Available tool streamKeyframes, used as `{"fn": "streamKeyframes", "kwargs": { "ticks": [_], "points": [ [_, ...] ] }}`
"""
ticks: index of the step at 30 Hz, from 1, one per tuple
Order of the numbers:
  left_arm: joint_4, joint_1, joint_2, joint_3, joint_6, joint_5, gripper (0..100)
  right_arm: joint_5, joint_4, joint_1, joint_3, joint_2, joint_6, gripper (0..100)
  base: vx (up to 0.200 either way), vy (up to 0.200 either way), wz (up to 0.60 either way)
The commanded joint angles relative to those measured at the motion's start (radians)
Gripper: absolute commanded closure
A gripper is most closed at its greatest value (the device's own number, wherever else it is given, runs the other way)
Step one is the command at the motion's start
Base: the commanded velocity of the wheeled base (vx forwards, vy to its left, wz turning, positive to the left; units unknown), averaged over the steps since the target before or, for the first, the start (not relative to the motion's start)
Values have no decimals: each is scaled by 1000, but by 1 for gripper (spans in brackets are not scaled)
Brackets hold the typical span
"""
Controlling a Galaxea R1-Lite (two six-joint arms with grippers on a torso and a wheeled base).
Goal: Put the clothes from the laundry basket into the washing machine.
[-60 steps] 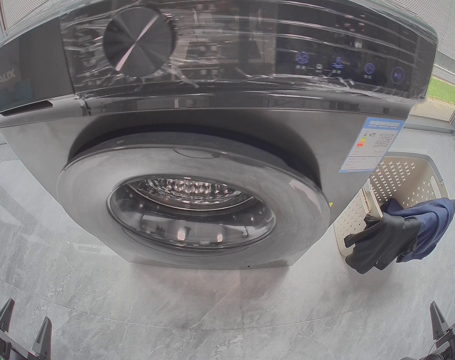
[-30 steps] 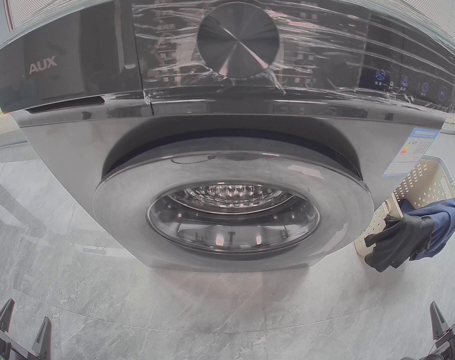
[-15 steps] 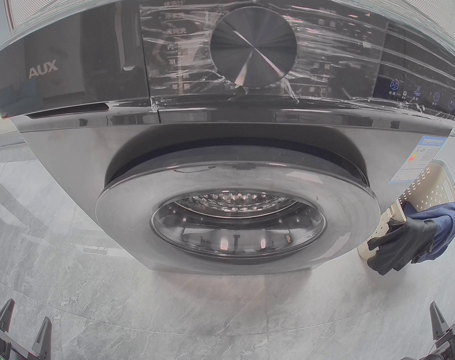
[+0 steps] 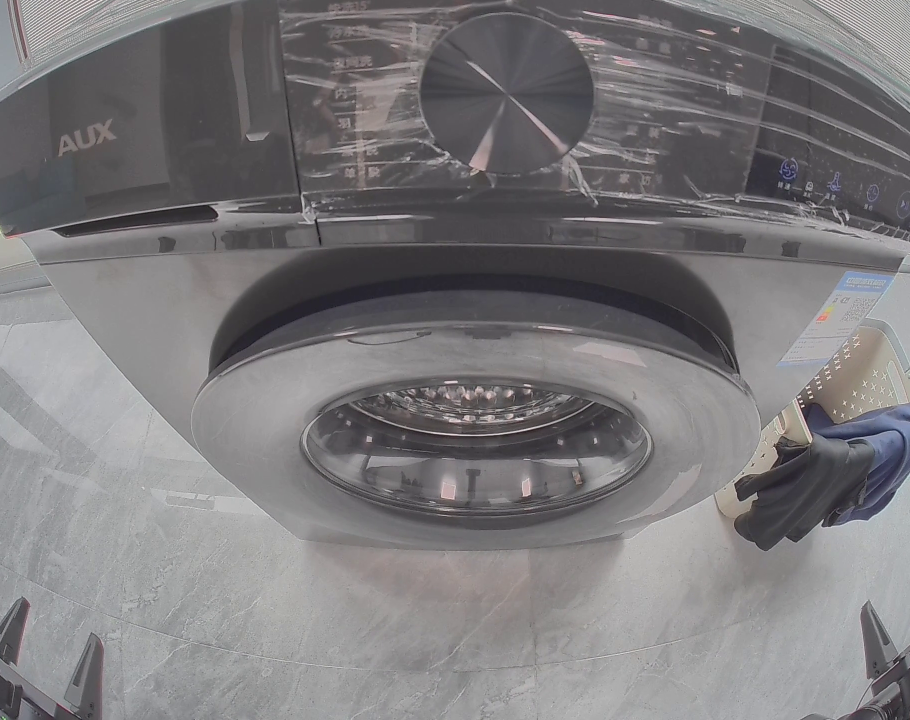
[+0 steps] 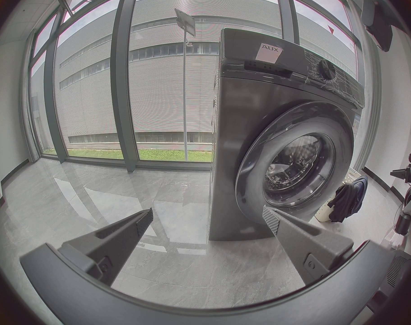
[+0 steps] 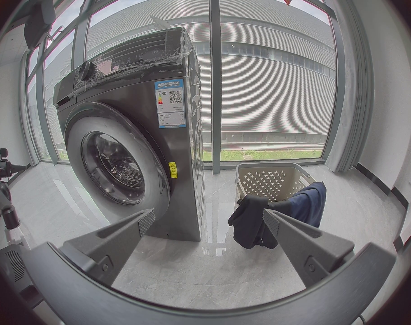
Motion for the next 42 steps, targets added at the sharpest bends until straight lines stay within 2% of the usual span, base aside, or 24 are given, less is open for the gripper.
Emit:
{"fn": "streamKeyframes", "kwargs": {
  "ticks": [1, 8, 9, 15, 16, 18, 19, 20, 21, 24, 29, 32, 37, 39, 40, 42],
  "points": [
    [0, 0, -12, 15, 0, 0, 0, 4, 2, 1, 16, -7, 1, 0, 0, 0, 0],
    [0, 0, -12, 15, 0, 0, 0, 14, 2, 1, 18, -9, -7, 0, 0, 0, 0],
    [0, 0, -12, 15, 1, 0, 0, 21, 2, -1, 18, -12, -21, 0, 0, 0, 0],
    [0, 0, -12, 15, 1, 0, 0, 17, -6, -2, 16, -16, -33, 0, 0, 0, 0],
    [0, 0, -12, 15, 1, 0, 0, 23, -11, -4, -2, -16, -31, 0, 0, 0, 0],
    [0, 0, -12, 15, 1, 0, 0, 21, -23, -12, -99, 4, -21, 0, 0, 0, 0],
    [0, 0, -10, 15, 3, 0, 0, 24, -18, -15, -180, 42, -11, 0, 0, 0, 0],
    [0, 0, -12, 15, 4, 0, 0, 29, -15, -10, -231, 102, 10, 0, 0, 0, 0],
    [0, 0, -12, 15, 4, 0, 0, 41, -18, -2, -242, 148, 30, 0, 0, 0, 0],
    [0, 0, -12, 15, 1, 0, 0, 66, -47, 44, -222, 298, 113, 0, 0, 0, 0],
    [0, 0, -12, 15, 1, 0, 0, 70, -92, 105, -194, 470, 124, 0, 0, 0, 0],
    [0, 0, -12, 15, 3, 0, 0, 100, -115, 197, -186, 617, 122, 0, 0, 0, 0],
    [0, 0, -12, 15, 4, 0, 0, 104, -167, 283, -196, 774, 90, 0, 0, 0, 0],
    [0, 0, -12, 15, 4, 0, 0, 101, -201, 315, -203, 818, 96, 0, 0, 0, 0],
    [0, 0, -12, 15, 6, 0, 0, 101, -261, 346, -220, 890, 116, 0, 0, 0, 0],
    [0, 0, -12, 15, 4, 0, 0, 106, -313, 352, -235, 963, 147, 0, 0, 0, 0]
  ]
}}
